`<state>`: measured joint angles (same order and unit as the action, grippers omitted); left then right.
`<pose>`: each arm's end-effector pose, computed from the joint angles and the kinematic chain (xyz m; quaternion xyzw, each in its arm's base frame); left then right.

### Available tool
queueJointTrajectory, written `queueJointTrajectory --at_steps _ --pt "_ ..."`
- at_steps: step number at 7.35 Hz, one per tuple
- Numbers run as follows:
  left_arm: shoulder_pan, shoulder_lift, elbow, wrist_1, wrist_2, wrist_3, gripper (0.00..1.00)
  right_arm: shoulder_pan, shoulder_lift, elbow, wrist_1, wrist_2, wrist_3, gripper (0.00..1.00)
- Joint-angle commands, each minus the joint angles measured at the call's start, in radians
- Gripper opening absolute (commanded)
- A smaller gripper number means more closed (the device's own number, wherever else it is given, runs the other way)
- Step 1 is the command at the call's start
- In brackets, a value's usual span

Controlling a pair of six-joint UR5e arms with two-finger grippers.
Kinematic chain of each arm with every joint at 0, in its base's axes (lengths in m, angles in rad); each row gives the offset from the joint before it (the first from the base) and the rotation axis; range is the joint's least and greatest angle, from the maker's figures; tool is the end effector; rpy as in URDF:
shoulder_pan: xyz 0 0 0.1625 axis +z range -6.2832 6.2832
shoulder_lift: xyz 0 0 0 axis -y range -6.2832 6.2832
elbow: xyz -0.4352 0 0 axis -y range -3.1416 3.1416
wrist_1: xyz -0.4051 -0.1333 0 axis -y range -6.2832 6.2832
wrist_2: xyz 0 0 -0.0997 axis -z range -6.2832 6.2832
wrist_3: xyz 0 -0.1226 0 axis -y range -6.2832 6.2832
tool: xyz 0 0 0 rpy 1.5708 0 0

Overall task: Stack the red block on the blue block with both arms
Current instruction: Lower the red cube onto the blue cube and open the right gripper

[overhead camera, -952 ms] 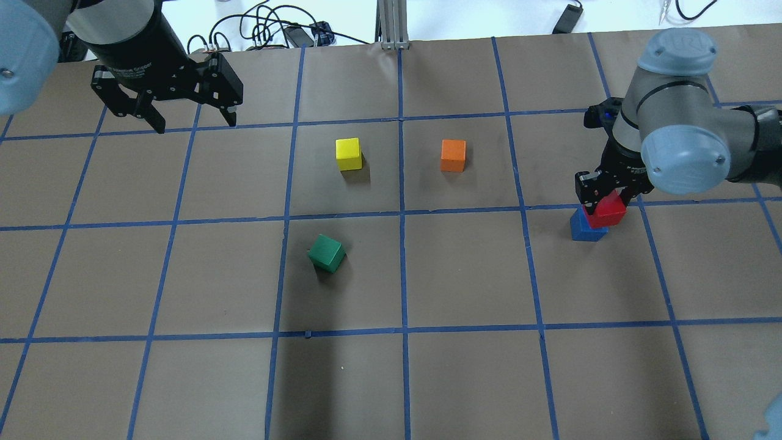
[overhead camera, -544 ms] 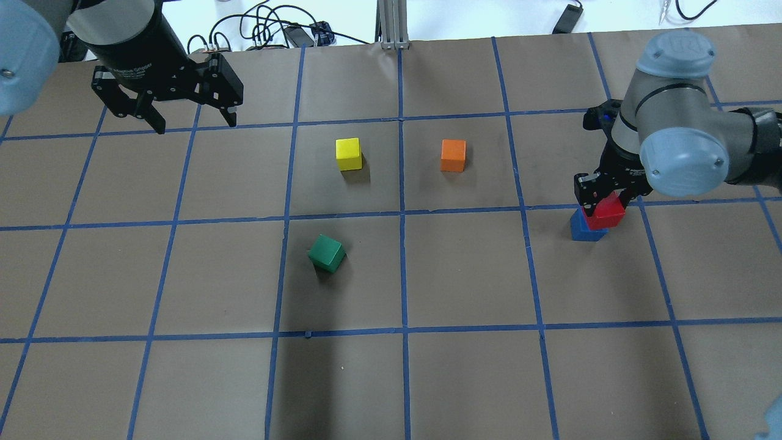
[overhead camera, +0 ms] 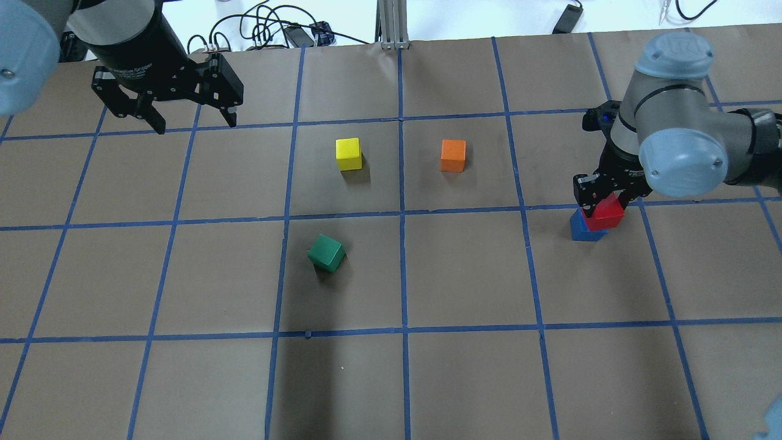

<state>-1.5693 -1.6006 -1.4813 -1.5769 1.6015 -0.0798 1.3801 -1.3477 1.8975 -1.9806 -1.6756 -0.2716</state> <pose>-0.1288 -0.5237 0.5046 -0.0410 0.9987 -0.0274 0.0143 0.0191 -0.5367 0.2406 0.0439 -0.9952 -0.0800 0.0349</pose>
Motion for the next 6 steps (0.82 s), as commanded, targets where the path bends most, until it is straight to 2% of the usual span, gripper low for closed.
queueJointTrajectory --at_steps 1,2,3,4,5,6 --pt "0.000 0.001 -0.001 0.000 0.000 0.000 1.00 -0.001 0.002 0.000 0.005 0.002 0.000 0.43" --pt "0.000 0.001 -0.001 0.000 0.000 0.000 1.00 0.000 0.004 0.000 0.003 0.002 0.000 0.49" --pt "0.000 0.001 -0.001 0.000 0.000 0.000 1.00 0.001 0.004 0.000 0.000 0.002 0.000 0.60" --pt "0.000 0.001 -0.001 0.000 0.000 0.000 1.00 0.001 0.007 0.000 -0.003 0.004 0.000 0.88" --pt "0.002 0.001 0.001 0.000 0.000 0.000 1.00 0.001 0.007 0.000 0.000 0.004 0.000 1.00" --pt "0.002 0.002 0.001 0.000 0.000 0.000 1.00 -0.001 0.002 0.000 0.006 0.001 0.000 1.00"
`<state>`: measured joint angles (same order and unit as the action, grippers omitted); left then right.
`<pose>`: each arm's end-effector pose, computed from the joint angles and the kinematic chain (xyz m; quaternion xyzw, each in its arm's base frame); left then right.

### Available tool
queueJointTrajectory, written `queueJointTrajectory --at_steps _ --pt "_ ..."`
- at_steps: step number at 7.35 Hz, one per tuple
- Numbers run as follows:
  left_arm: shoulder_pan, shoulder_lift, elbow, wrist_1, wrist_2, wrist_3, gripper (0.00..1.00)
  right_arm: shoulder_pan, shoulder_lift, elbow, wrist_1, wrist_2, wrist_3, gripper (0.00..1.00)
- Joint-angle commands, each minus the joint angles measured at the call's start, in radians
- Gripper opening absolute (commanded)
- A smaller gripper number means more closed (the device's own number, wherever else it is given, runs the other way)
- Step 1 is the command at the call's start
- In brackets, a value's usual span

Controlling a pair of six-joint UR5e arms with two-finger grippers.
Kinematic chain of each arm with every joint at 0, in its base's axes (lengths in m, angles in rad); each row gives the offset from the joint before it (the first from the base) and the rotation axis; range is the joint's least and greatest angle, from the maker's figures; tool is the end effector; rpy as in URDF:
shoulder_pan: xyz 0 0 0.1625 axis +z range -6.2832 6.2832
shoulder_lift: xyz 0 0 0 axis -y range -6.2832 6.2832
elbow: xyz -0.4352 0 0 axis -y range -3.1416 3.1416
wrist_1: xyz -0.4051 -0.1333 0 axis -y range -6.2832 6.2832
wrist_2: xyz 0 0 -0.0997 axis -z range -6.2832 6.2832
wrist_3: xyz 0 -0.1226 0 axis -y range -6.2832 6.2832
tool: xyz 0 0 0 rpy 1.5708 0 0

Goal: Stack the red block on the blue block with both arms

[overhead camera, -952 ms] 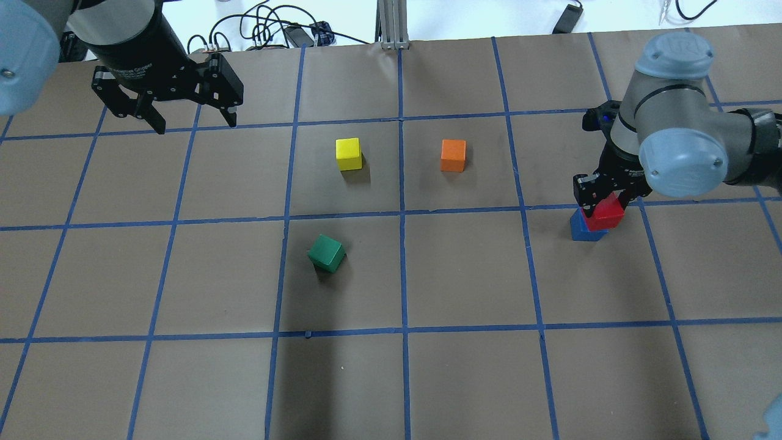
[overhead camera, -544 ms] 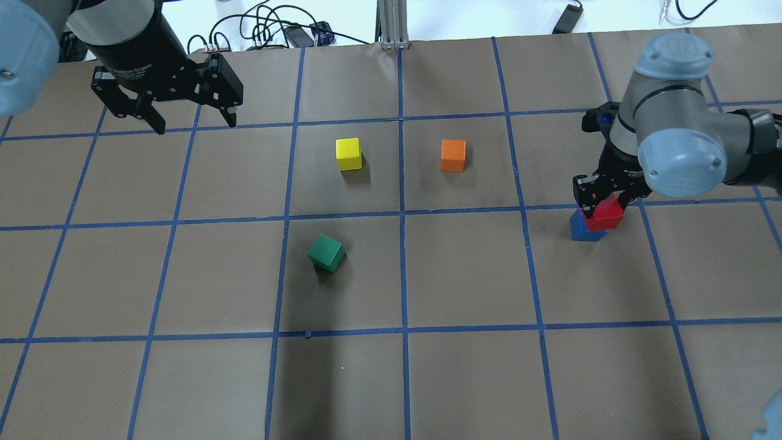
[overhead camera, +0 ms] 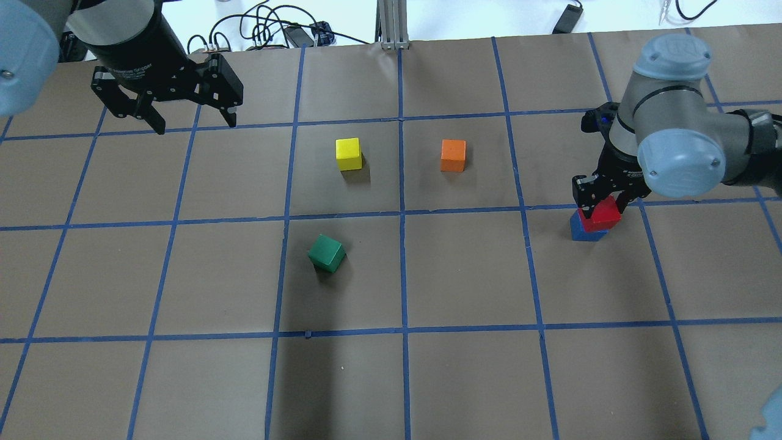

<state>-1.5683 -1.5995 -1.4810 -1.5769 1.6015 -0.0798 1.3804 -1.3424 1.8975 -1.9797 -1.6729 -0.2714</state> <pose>-0.1282 -0.5234 0.5054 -0.0415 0.9986 -0.0281 0.0143 0.0195 -0.5371 0.2377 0.0441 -0.9951 -0.0826 0.0329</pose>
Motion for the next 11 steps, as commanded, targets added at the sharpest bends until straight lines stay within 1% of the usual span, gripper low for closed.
queueJointTrajectory --at_steps 1,2,3,4,6,7,8,9,10,11 --pt "0.001 0.000 0.001 0.000 0.000 0.000 1.00 0.000 -0.009 -0.002 0.010 -0.002 0.000 1.00" --pt "0.001 0.003 0.001 0.000 0.002 0.000 1.00 -0.001 -0.014 -0.020 0.040 -0.002 0.000 1.00" --pt "0.001 0.001 0.001 0.002 0.000 0.000 1.00 0.000 -0.058 -0.058 0.118 0.001 0.000 1.00" --pt "0.001 0.003 0.001 0.000 0.000 0.000 1.00 0.002 -0.119 -0.111 0.244 0.008 0.001 1.00" --pt "0.001 0.006 0.001 0.000 0.000 0.000 1.00 0.008 -0.219 -0.196 0.408 0.012 0.005 1.00" --pt "0.001 0.006 0.001 0.000 0.000 0.000 1.00 0.017 -0.268 -0.249 0.502 0.042 0.012 1.00" --pt "0.001 0.006 0.001 0.000 0.000 0.000 1.00 0.035 -0.274 -0.291 0.554 0.041 0.087 1.00" --pt "0.001 0.006 0.001 0.000 0.000 0.000 1.00 0.076 -0.284 -0.305 0.580 0.077 0.188 1.00" --pt "0.001 0.006 0.001 0.002 0.000 0.000 1.00 0.139 -0.279 -0.317 0.575 0.078 0.268 1.00" --pt "0.001 0.006 0.001 0.000 0.000 0.000 1.00 0.176 -0.276 -0.316 0.561 0.075 0.309 1.00"
